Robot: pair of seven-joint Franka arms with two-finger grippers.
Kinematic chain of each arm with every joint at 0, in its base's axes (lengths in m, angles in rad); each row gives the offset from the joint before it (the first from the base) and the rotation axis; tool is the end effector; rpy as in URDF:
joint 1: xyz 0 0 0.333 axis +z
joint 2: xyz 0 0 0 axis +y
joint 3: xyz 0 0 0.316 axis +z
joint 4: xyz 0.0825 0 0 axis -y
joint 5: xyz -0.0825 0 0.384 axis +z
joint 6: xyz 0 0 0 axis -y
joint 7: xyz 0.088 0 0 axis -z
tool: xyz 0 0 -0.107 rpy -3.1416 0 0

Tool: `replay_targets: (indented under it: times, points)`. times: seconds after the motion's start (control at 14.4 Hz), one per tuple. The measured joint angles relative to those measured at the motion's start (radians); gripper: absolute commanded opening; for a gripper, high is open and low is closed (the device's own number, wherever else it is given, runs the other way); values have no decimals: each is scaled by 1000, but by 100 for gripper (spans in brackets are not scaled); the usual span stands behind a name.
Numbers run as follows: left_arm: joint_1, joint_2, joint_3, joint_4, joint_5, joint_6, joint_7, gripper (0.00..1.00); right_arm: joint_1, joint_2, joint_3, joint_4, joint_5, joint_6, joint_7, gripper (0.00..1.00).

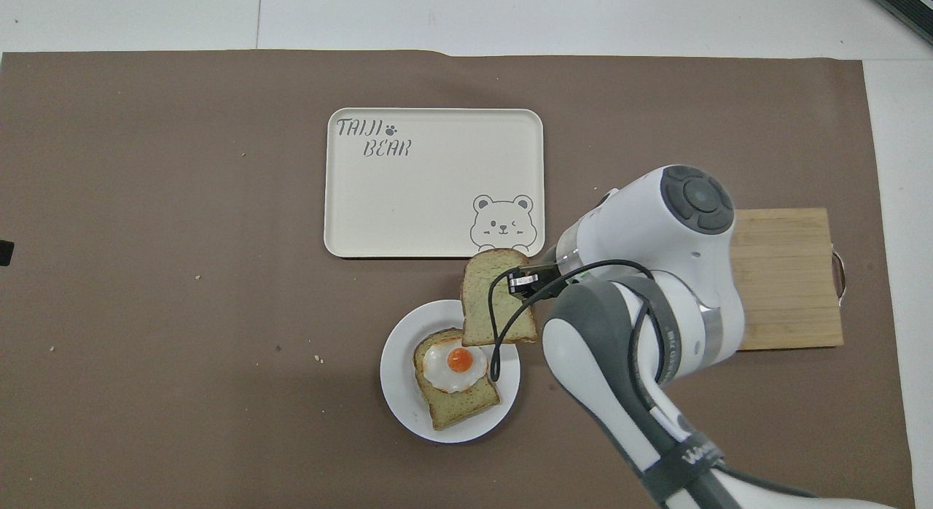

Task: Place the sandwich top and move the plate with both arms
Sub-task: 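Carry the bread slice with the right gripper over the egg toast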

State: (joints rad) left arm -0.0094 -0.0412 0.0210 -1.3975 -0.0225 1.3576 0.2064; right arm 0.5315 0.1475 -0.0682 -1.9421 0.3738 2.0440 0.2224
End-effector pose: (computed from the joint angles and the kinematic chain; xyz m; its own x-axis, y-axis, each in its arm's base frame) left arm 0.5152 0.0035 0.7076 0.9801 -0.1982 0.0060 -0.1983 -0.9799 0.0221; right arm 0.5159 0.2815 0.4071 0.9872 0.0814 -0.1371 0.0395 -0.9578 -0.2846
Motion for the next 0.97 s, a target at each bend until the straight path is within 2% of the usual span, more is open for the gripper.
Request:
replay_targets:
  times: [0.62,0.97]
  points:
    - [0,0,0,0,0,0,0,100,162,18,1,-68,0,74,94,0]
    - [0,0,-1,0,0,0,0,100,182,31,-2,-113,0,91,103,0]
